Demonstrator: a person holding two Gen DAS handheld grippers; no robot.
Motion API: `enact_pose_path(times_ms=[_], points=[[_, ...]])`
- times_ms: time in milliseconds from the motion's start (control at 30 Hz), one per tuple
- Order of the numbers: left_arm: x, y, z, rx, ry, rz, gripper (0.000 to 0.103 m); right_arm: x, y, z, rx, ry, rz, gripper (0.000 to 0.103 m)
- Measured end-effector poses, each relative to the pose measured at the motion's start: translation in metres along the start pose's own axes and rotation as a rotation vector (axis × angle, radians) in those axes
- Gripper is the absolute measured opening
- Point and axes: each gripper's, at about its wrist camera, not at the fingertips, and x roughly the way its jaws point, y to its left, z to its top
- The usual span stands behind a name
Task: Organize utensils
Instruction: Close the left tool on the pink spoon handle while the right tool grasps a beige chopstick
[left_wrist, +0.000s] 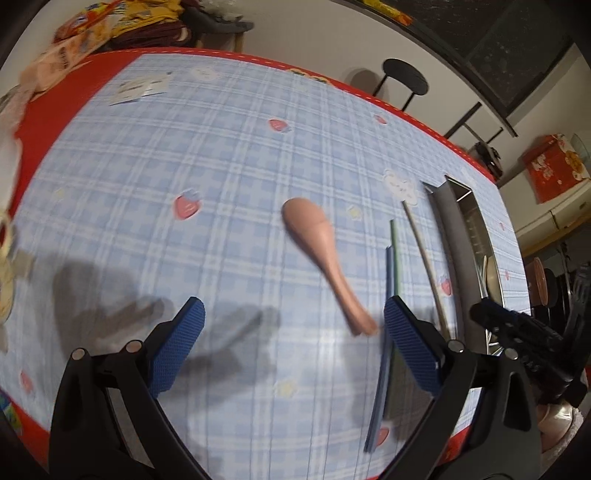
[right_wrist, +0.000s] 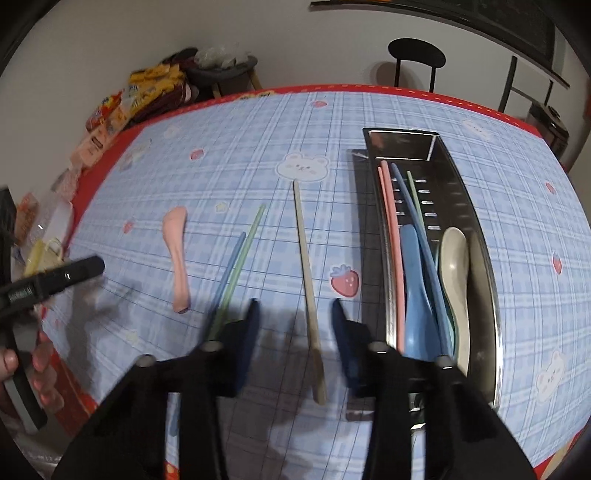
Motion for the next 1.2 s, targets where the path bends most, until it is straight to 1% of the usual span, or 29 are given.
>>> enact_pose_path(times_ms=[33, 67, 133, 200, 267, 333, 433, 533, 667, 800, 967, 1133, 1167, 1200], points=[[0.005, -0.002, 0.004, 0.009, 0.001, -0.012, 0.091, 0.004, 0.001, 0.001, -0.005, 0.009, -0.003, 0.024], [0.011, -0.005, 0.007, 0.017, 0.007, -0.024, 0.085, 0.009, 0.003, 0.003, -0.013, 0.021, -0.006, 0.023], [0.019, -0.008, 0.011, 0.024, 0.026, -0.041, 0.077, 0.018, 0.007, 0.006, -0.029, 0.038, -0.021, 0.023], [0.029, -0.009, 0.015, 0.019, 0.04, -0.061, 0.073, 0.026, 0.009, 0.009, -0.036, 0.053, -0.038, 0.023], [0.035, -0.009, 0.017, 0.014, 0.049, -0.08, 0.067, 0.034, 0.009, 0.012, -0.04, 0.066, -0.057, 0.023], [0.041, -0.008, 0.018, 0.007, 0.059, -0.094, 0.064, 0.041, 0.009, 0.015, -0.044, 0.08, -0.071, 0.023], [0.046, -0.007, 0.018, -0.005, 0.069, -0.11, 0.062, 0.049, 0.01, 0.016, -0.059, 0.094, -0.093, 0.023], [0.051, -0.006, 0.018, -0.012, 0.08, -0.116, 0.059, 0.055, 0.011, 0.017, -0.063, 0.11, -0.096, 0.023], [0.057, -0.003, 0.019, -0.031, 0.089, -0.119, 0.057, 0.062, 0.011, 0.018, -0.055, 0.134, -0.098, 0.023], [0.061, -0.001, 0.021, -0.048, 0.092, -0.121, 0.057, 0.062, 0.011, 0.019, -0.045, 0.134, -0.089, 0.023], [0.068, -0.002, 0.023, -0.06, 0.089, -0.125, 0.055, 0.061, 0.013, 0.014, -0.017, 0.15, -0.029, 0.009], [0.076, -0.009, 0.03, -0.063, 0.084, -0.135, 0.049, 0.059, 0.018, 0.009, -0.004, 0.155, 0.008, 0.007], [0.078, -0.01, 0.031, -0.065, 0.086, -0.14, 0.046, 0.058, 0.018, 0.008, -0.003, 0.156, 0.014, 0.007], [0.079, -0.011, 0.032, -0.066, 0.088, -0.142, 0.044, 0.058, 0.019, 0.007, -0.005, 0.155, 0.016, 0.007]])
